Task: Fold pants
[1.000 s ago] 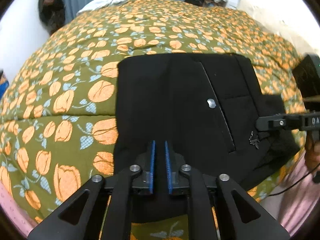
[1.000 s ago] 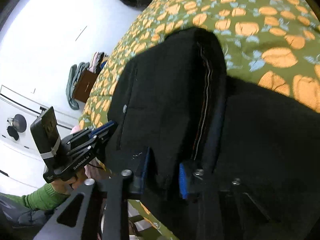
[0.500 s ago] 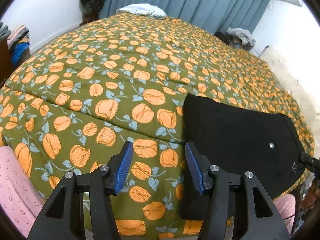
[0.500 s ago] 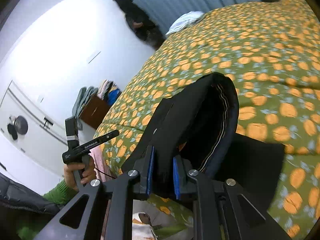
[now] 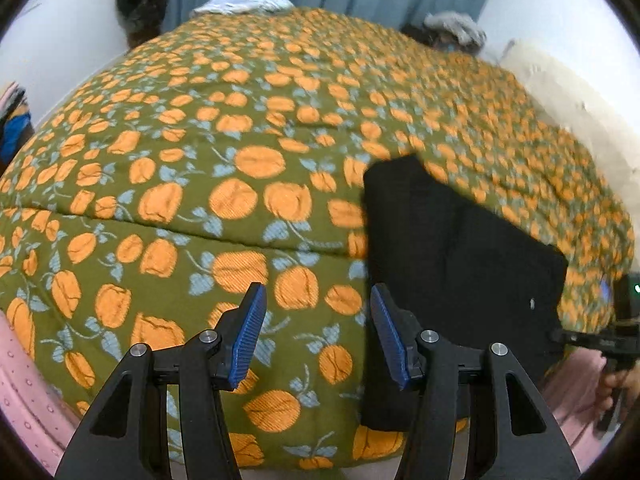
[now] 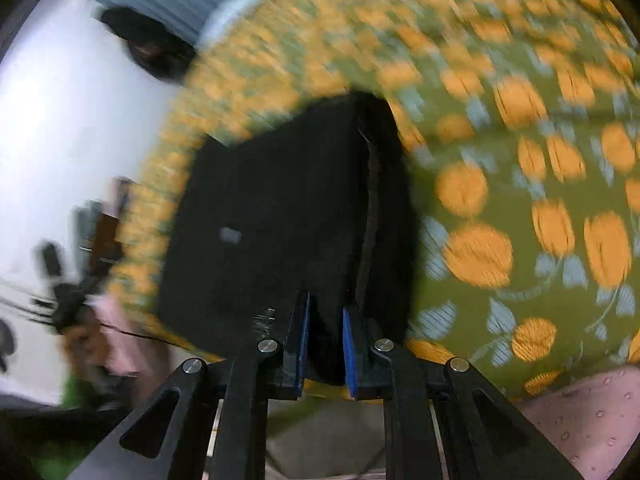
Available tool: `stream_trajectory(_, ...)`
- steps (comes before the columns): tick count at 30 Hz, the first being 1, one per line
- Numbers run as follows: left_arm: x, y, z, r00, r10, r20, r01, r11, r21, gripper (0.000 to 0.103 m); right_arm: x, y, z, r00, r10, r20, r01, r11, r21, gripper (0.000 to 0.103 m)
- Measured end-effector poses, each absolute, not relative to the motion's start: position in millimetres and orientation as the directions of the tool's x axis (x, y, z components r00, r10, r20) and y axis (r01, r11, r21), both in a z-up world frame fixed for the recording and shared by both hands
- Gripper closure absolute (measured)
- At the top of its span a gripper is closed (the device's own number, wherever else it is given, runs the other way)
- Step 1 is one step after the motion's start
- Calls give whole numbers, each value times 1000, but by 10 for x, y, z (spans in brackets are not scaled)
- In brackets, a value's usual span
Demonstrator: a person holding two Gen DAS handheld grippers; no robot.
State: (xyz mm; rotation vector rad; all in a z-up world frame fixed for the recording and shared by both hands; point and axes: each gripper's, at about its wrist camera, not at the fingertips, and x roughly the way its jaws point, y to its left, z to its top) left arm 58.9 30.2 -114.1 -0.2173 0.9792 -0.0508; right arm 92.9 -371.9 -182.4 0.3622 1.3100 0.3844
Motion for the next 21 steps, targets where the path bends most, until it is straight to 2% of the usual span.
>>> stream_trajectory(2,571,199,-1167,539,-117,-834,-23,988,-154,47,939,-3708,-1840,227,460,-859,-56,886,460,82)
stream_trajectory(5,521,124,-1130,543,-94,-834,6,994,-108,46,947,-3705,-1627,250,413,-876,-89,910,404,70)
stream_trajectory(8,533,54,-1065,551,-104,-828,25,994,-108,44,955,-3663,-1243,356,322,-878,-163,946,281,70)
stream_trajectory(13,682,-315,-1040,549,-133,-825,102,990,-92,41,1184,-3394,-790,470,429,-771,-322,897,303,70)
stream_trajectory(15,735,-536,-1125,527,-119,-842,153,987,-45,34,1361,-3259,-871,478,449,-755,-347,886,307,70)
stream_trajectory(19,750,-789,-1434,439,-76,-895,224,974,28,32,1768,-3338,-1585,412,336,-847,-195,940,278,70)
stream_trajectory(21,692,-815,-1462,441,-57,-896,230,972,52,32,1767,-3430,-1690,429,368,-825,-162,930,331,71)
